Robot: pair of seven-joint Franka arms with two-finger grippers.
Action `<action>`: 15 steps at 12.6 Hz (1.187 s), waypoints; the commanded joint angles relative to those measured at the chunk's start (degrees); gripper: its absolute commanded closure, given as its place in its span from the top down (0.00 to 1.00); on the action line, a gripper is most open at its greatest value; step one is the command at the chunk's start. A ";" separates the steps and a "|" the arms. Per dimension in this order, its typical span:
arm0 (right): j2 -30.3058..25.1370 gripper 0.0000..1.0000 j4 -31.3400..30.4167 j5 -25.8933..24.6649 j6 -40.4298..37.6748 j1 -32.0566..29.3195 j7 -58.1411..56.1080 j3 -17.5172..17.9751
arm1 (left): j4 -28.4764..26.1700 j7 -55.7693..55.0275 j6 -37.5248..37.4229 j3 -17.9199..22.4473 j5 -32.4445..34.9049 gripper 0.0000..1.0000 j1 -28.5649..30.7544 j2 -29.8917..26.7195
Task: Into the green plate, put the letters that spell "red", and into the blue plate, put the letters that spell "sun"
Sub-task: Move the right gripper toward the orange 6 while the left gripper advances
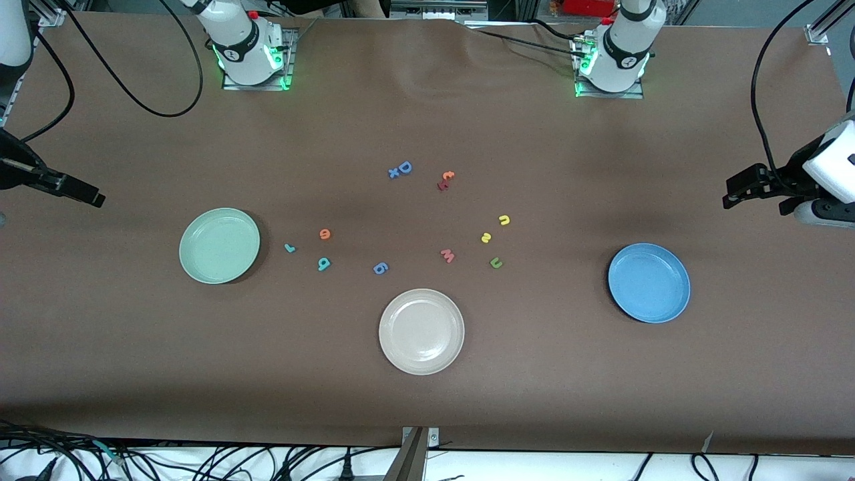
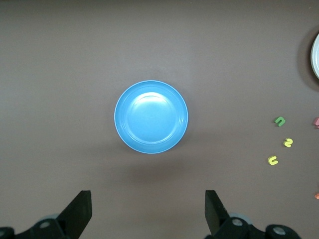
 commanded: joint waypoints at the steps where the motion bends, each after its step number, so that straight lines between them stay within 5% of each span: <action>1: 1.10 1.00 0.30 0.10 0.01 0.08 0.57 0.05 | 0.01 0.50 -0.87 0.02 -0.34 1.00 0.01 -0.79; 4: 5.14 0.99 -0.66 0.10 2.20 0.08 0.04 0.05 | 0.01 0.50 -0.87 0.02 -0.34 1.00 0.01 -0.79; 7: 6.21 0.99 -9.06 0.28 11.31 0.52 0.91 0.49 | -0.07 0.50 -0.87 0.02 -0.34 1.00 0.01 -0.79; 10: 6.56 0.99 -16.29 0.72 20.29 1.40 8.01 4.95 | -0.07 0.32 -0.87 0.02 -0.26 1.00 -0.51 -0.09; 15: 12.00 0.99 -16.93 0.46 26.11 10.52 17.86 6.38 | -0.25 -0.20 -0.79 -4.72 -0.61 1.00 -0.69 6.14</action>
